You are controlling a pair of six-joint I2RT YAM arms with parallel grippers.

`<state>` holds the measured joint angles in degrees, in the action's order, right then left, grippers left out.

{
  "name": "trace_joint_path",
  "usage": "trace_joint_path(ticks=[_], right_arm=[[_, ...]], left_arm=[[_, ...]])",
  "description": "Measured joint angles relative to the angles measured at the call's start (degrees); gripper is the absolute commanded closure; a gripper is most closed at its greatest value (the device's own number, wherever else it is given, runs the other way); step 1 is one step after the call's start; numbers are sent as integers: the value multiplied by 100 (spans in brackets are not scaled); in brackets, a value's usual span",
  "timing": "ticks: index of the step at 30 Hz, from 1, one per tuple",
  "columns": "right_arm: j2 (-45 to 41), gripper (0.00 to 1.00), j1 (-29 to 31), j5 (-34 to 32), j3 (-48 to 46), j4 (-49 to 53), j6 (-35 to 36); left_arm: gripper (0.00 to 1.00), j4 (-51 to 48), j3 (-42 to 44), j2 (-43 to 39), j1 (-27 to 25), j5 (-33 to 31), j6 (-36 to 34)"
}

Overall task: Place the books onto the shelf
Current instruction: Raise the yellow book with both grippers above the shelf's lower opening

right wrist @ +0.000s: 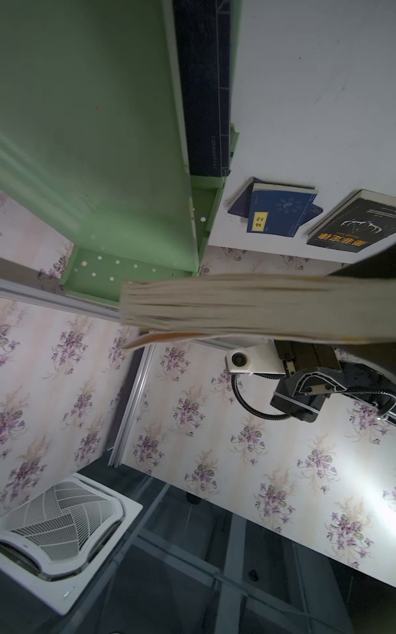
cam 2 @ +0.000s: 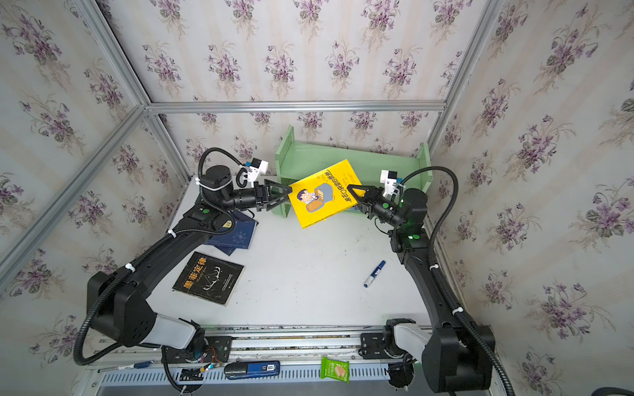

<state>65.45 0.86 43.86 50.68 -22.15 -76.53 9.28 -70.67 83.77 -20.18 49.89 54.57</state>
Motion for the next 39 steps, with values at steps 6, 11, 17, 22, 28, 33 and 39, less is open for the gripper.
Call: trace_joint_path(ticks=[6, 11, 17, 22, 28, 33, 39], right_arm=[[13, 100, -2, -872, -282, -605, -579], [13, 100, -2, -1316, -317, -811, -778], [-61, 100, 7, -1502, -306, -896, -804], [-149, 100, 26, -1593, -234, -920, -741], [-160, 100, 199, -1729, -232, -920, -579], [-190, 100, 409, -1899, -232, -848, -350], [-151, 100, 529, -2006, -232, -855, -249]], left_arm=[[12, 83, 481, -299, 2, -643, 116], [12, 197, 575, -232, -199, -800, 295], [12, 640, 293, 170, -446, -765, 710], [15, 1349, 153, 627, -616, -702, 1349], [31, 1891, -129, 994, -894, -669, 1928], [56, 2129, -262, 1056, -1012, -662, 2090], [73, 2159, -308, 1172, -1008, -734, 2090]])
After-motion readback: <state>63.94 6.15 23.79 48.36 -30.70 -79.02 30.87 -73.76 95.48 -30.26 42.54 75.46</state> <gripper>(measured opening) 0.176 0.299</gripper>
